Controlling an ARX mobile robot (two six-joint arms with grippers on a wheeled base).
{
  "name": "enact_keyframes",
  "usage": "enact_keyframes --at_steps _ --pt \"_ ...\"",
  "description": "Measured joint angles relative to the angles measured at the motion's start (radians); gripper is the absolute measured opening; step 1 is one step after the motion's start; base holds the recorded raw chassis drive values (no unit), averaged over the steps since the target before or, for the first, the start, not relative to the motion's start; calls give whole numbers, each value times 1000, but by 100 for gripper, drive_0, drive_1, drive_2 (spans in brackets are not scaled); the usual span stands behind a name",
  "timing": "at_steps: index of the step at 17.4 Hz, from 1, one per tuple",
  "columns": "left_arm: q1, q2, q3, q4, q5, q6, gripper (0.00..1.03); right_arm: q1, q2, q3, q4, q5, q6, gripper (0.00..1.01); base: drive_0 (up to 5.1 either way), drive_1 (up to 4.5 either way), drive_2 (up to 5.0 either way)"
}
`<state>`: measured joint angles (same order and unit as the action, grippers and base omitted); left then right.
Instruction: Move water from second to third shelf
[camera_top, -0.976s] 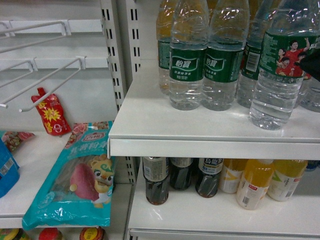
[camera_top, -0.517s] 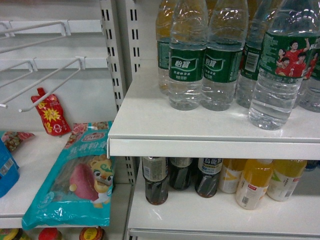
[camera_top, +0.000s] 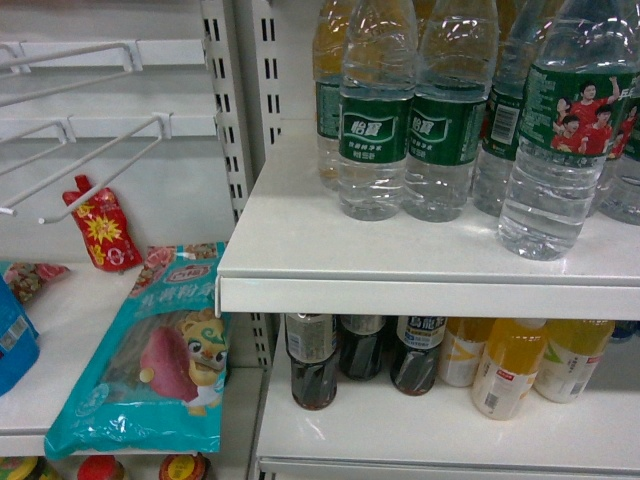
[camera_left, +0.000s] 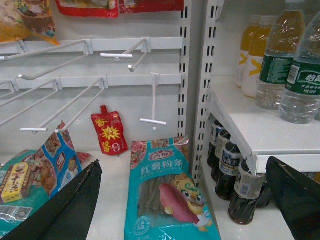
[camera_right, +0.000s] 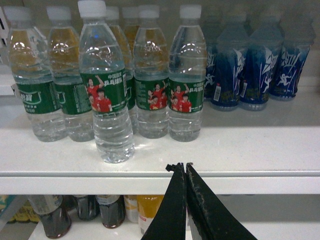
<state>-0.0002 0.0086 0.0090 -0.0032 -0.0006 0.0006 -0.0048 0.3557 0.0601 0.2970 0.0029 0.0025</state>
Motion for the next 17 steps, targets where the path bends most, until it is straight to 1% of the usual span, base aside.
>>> enact_keyframes --at_steps 4,5,10,11,12,13,14,17 --pt "0 0 0 0 0 0 98 0 -66 -21 -45 0 0 2 0 0 0" --pt "0 0 0 0 0 0 98 0 -84 -34 -29 0 0 2 0 0 0" --pt "0 0 0 0 0 0 98 0 -177 -48 -116 0 0 2 0 0 0" --pt "0 0 0 0 0 0 98 0 -210 -47 -164 0 0 2 0 0 0" --pt "0 0 0 0 -1 0 98 0 -319 -47 -306 -3 0 2 0 0 0" --pt "0 0 0 0 0 0 98 0 -352 -44 -282 -3 0 2 0 0 0" --pt "0 0 0 1 0 0 98 0 -351 -47 -309 -3 0 2 0 0 0" --pt "0 0 0 0 0 0 98 0 -351 -47 -301 -3 0 2 0 0 0"
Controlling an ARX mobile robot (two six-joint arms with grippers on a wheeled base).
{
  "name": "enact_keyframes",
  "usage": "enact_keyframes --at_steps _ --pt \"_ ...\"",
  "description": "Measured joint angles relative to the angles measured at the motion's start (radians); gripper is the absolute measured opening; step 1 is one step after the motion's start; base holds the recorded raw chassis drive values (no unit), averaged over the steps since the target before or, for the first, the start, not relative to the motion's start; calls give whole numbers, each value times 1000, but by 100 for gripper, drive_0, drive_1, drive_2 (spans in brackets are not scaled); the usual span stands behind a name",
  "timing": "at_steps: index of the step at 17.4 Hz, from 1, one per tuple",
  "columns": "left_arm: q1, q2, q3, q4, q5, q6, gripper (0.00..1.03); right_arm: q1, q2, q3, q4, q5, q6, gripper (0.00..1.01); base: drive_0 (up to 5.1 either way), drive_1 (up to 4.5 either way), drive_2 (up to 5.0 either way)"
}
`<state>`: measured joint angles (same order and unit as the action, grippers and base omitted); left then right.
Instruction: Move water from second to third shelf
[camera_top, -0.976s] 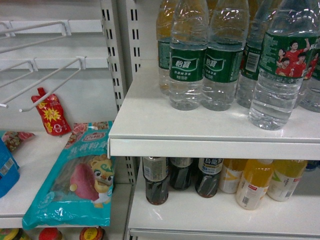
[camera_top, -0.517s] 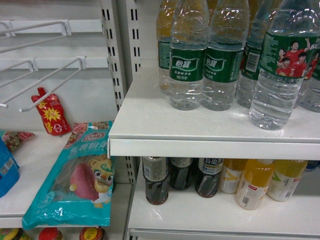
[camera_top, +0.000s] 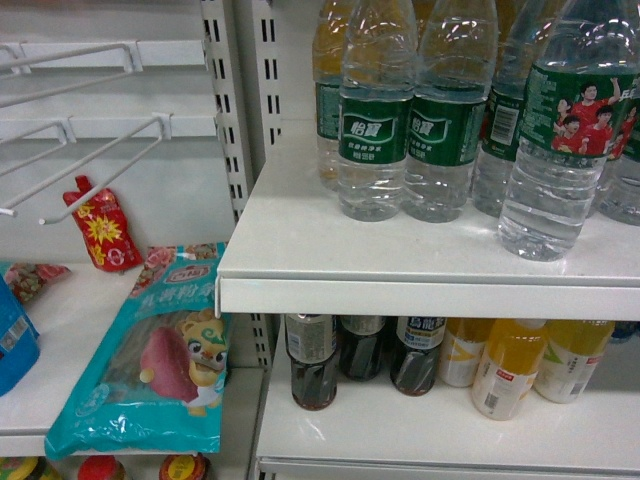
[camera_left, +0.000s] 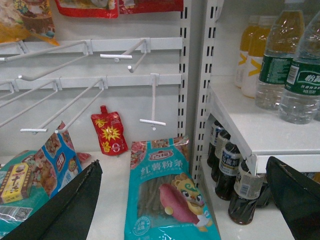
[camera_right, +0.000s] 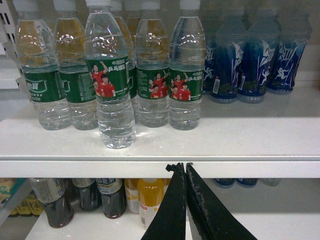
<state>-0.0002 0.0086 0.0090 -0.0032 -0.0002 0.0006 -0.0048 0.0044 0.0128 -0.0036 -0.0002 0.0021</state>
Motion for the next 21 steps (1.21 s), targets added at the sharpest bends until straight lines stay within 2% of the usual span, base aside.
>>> enact_keyframes --at_steps 1,2,8,9,10,21 --pt "0 0 0 0 0 0 98 0 0 0 0 0 0 2 0 0 0" --pt "0 0 0 0 0 0 98 0 0 0 0 0 0 12 0 0 0" --pt "0 0 0 0 0 0 98 0 0 0 0 0 0 93 0 0 0" --pt "0 0 0 0 0 0 98 0 0 0 0 0 0 100 0 0 0" --pt "0 0 0 0 0 0 98 0 0 0 0 0 0 98 0 0 0" --pt "0 0 0 0 0 0 98 0 0 0 0 0 0 98 0 0 0"
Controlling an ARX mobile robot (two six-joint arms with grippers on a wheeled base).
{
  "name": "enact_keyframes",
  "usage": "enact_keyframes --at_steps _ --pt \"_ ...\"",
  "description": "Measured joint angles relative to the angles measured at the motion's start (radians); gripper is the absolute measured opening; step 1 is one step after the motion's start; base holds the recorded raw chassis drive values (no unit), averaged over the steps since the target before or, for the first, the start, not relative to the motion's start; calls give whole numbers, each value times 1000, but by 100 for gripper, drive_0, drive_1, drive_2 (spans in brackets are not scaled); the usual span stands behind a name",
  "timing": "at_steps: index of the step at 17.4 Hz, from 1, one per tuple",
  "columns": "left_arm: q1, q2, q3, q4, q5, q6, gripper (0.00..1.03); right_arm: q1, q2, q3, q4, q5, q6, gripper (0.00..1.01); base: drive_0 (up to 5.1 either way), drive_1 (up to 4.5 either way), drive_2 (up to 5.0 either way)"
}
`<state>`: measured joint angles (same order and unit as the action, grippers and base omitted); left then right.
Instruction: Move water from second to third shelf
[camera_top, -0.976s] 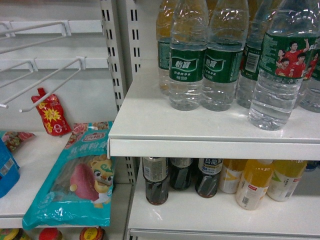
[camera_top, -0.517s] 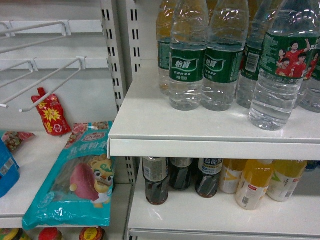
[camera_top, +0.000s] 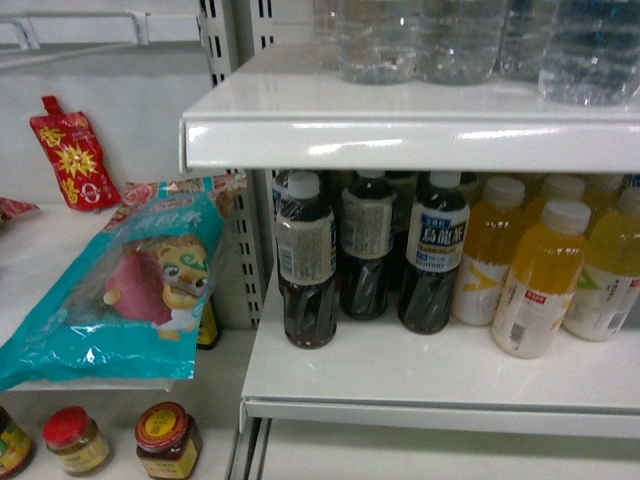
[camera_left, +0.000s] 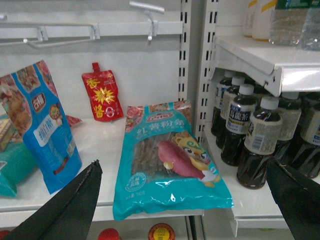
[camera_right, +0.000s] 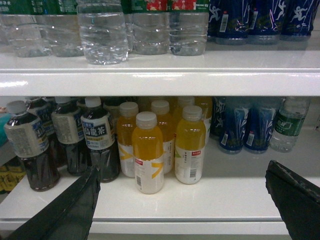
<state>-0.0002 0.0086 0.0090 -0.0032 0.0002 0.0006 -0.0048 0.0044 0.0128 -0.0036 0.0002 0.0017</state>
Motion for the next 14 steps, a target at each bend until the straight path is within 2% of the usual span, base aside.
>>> enact_keyframes --at_steps 14 --pt "0 0 0 -3 0 0 98 0 0 0 -1 0 -3 98 0 0 0"
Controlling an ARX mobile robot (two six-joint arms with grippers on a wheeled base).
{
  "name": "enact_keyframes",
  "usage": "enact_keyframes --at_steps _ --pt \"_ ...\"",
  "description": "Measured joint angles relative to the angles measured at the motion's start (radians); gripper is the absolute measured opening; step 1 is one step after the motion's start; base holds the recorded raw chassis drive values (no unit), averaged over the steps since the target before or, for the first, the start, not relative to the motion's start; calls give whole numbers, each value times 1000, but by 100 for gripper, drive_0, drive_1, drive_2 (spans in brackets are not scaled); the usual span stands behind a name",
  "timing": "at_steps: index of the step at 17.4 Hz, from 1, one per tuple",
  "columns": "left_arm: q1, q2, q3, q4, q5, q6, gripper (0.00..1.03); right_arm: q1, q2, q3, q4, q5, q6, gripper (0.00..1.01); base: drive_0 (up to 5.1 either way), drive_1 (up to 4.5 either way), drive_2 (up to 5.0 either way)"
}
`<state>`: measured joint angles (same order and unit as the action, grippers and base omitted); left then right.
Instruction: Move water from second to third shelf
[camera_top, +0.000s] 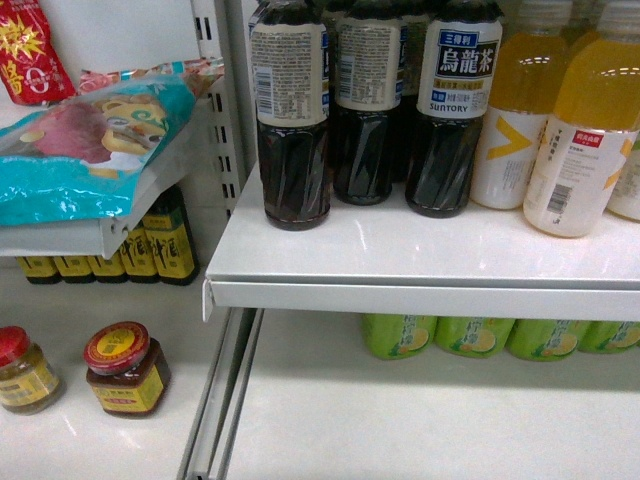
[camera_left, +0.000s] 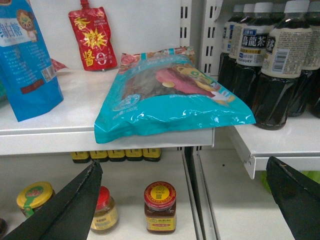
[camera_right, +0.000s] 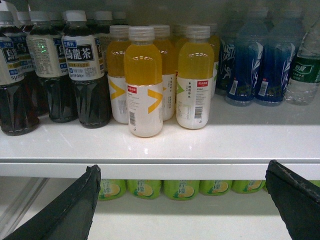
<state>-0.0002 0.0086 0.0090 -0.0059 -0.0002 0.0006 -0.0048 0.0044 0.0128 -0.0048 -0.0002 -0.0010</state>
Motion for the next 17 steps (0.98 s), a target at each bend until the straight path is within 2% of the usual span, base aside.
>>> enact_keyframes --at_steps 17 --pt "0 0 0 0 0 0 98 0 0 0 0 0 0 98 0 0 0"
